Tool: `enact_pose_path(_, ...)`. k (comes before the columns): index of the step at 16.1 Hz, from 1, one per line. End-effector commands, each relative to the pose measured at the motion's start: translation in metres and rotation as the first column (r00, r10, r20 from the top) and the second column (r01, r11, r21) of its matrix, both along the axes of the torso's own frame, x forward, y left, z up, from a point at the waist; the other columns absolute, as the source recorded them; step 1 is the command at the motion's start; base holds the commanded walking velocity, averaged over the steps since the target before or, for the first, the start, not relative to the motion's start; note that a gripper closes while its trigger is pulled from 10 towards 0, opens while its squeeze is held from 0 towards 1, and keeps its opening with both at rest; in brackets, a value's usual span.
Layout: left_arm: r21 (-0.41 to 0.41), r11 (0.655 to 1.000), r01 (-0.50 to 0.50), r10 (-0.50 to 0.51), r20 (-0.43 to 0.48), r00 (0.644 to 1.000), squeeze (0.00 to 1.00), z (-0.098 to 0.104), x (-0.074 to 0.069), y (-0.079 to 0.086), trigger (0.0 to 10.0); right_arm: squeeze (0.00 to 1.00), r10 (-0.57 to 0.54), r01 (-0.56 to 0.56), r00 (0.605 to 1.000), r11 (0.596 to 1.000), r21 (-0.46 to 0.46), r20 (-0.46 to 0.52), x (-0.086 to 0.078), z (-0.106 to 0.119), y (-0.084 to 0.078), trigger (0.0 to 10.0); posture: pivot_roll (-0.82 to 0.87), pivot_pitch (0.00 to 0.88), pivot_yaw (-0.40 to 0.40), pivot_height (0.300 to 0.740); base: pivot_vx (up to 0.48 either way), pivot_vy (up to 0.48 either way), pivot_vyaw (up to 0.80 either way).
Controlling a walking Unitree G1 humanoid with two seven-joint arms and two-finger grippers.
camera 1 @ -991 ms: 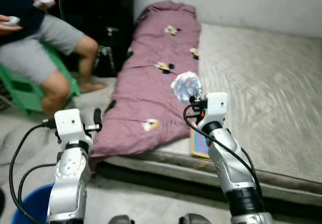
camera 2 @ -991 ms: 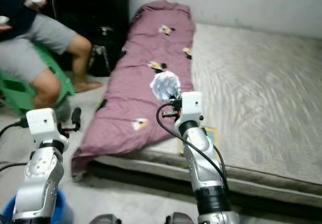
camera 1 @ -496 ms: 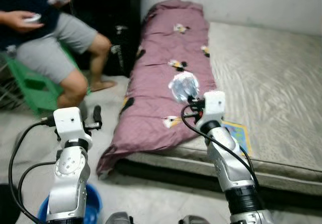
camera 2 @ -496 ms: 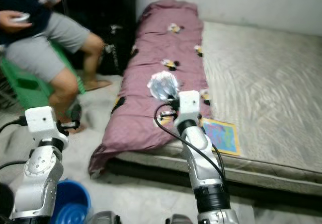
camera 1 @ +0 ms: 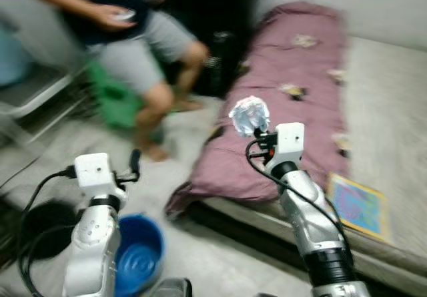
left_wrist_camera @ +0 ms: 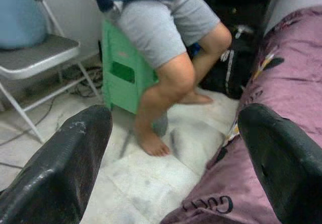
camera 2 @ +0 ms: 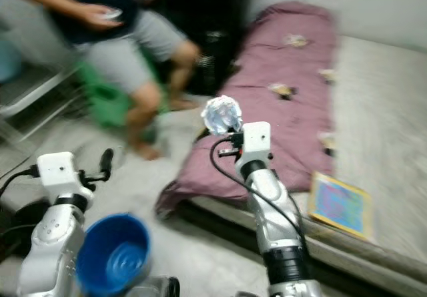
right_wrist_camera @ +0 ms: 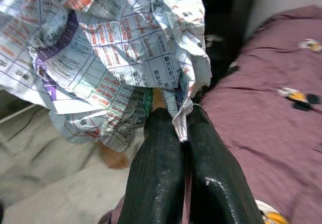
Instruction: Clean up the room
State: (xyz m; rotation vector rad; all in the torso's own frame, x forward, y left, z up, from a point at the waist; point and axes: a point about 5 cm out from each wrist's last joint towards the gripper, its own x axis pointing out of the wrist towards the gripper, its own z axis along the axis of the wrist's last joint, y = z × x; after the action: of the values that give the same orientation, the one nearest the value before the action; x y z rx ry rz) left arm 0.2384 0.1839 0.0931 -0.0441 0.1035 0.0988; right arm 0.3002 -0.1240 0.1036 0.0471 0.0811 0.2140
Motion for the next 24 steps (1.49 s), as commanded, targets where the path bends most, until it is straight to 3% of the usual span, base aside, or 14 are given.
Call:
enact_pose_path(1,0.021,1.000,0.014,-0.014,0.018,1.000,0.00,0.004,-0.002,0.002,10.0,0.00,-0.006,0.006,1.000,1.000,0.010,0.006,0.000,0.002,0.000,10.0,-0.02,0.000,0.000,0.740,0.000,0.000,0.80)
enact_pose_path(9,0.040,0.999,0.008,-0.008,-0.005,1.000,0.00,0.001,-0.008,0.001,10.0,0.00,0.001,-0.001,1.000,1.000,0.009,0.002,0.002,0.001,0.001,10.0,-0.01,0.000,-0.008,0.740,0.000,0.000,0.80)
enact_pose_path(12,0.059,0.998,0.014,-0.012,-0.031,0.999,0.00,-0.004,-0.015,0.005,10.0,0.00,-0.033,0.033,0.999,0.999,0.004,0.003,-0.001,-0.001,-0.006,10.0,-0.02,0.000,0.017,0.740,0.000,0.000,0.80)
enact_pose_path(17,0.052,0.996,0.074,-0.073,-0.011,0.997,0.00,-0.001,-0.002,-0.010,10.0,0.00,-0.073,0.073,0.997,0.997,0.007,0.007,-0.005,-0.002,-0.011,10.0,-0.05,0.000,0.045,0.740,0.000,0.000,0.80)
enact_pose_path(24,0.044,0.997,0.069,-0.067,-0.035,0.997,0.00,-0.005,-0.007,-0.007,10.0,0.00,-0.059,0.059,0.998,0.998,0.008,-0.003,-0.003,-0.003,-0.009,10.0,-0.04,0.000,0.029,0.740,0.000,0.000,0.63)
